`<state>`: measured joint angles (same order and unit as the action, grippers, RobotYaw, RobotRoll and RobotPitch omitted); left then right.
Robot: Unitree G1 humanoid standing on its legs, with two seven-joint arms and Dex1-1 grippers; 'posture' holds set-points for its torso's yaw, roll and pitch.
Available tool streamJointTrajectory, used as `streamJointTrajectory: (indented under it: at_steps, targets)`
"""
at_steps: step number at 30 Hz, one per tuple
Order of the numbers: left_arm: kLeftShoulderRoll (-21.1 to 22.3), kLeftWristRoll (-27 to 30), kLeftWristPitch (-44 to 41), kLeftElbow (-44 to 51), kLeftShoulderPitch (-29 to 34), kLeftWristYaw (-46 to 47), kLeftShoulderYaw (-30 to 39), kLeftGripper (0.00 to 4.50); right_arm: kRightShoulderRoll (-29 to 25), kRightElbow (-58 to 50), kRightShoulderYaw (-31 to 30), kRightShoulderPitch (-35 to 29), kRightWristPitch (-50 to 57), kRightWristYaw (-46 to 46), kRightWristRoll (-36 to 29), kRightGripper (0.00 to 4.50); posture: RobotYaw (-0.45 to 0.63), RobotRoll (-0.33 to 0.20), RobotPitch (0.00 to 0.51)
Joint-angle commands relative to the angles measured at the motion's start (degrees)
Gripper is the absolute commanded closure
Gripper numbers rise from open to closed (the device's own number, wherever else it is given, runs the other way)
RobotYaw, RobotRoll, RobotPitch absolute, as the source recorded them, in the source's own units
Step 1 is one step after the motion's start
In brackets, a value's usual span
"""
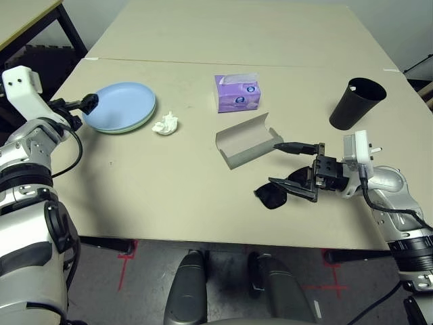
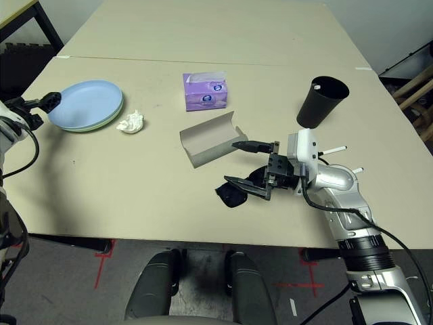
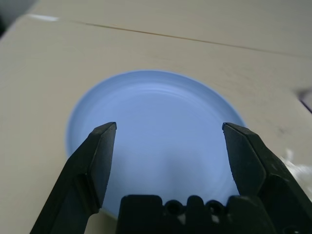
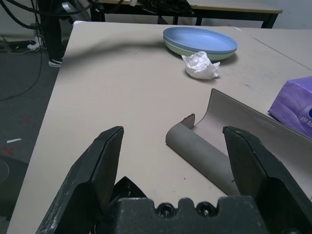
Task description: Organize and tidy the items on the table.
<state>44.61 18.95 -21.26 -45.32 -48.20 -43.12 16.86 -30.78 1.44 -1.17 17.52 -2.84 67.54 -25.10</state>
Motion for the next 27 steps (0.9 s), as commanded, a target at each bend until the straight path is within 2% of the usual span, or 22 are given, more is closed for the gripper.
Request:
streamJointTrajectory:
  at_steps: [1, 6, 16, 27]
  targets:
    - [-1.2, 1.4, -2.7, 7.6, 2.8, -8.5, -3.6, 0.02, -0.5, -0.6, 0.7, -0.3, 0.3, 0.0, -0.4, 0.0, 0.17, 0.0, 0.171]
    - [-3.1, 0.1, -1.3, 11.8, 3.9, -14.3, -8.3, 0.02, -0.1, -0.3, 1.1, -0.4, 0.4, -1.1, -0.3, 0.0, 0.17, 0.0, 0.171]
    - [-6.2, -2.3, 4.1, 9.1, 3.0, -16.5, -10.9, 0.02, 1.6, 0.5, 4.6, -2.1, 5.1, -9.0, -1.3, 0.0, 0.16, 0.0, 0.172]
    - [-6.0, -4.6, 6.5, 9.1, 4.8, -20.9, -14.1, 0.02, 1.0, 0.0, 4.2, -1.0, 5.4, -9.7, 0.1, 0.0, 0.16, 0.0, 0.168]
